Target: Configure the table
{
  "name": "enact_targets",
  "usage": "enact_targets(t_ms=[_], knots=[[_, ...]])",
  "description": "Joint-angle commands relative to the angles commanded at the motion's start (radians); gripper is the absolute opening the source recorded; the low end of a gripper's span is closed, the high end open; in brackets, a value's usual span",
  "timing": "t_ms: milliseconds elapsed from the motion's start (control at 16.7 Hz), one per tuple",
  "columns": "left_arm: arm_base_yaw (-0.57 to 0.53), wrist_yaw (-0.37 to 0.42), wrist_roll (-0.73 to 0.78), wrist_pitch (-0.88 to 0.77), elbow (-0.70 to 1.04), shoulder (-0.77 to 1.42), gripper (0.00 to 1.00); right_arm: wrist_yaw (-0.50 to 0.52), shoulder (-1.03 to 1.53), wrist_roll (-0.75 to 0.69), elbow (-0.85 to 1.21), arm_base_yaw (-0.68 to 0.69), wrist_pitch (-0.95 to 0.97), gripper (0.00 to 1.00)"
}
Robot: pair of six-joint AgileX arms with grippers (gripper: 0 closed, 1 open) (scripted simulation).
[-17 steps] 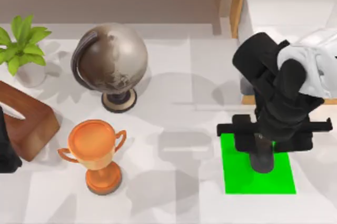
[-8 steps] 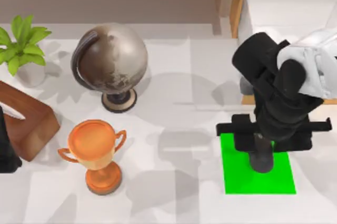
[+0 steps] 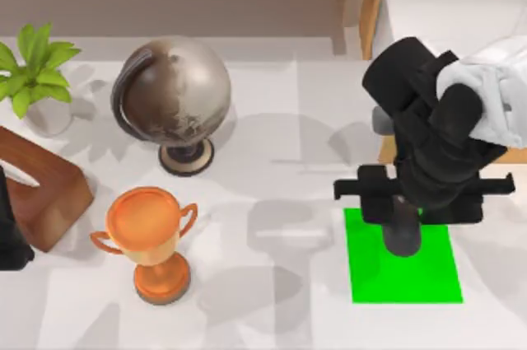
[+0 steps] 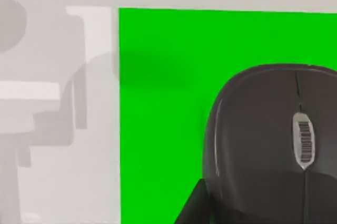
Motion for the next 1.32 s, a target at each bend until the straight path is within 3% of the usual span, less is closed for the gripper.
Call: enact_targets(t_ms=[1320], knots=[[0.000,0.000,0.000,0.000,0.000,0.000,1.00,0.000,0.046,-0.001,-0.048,-0.002,0.021,0.00]])
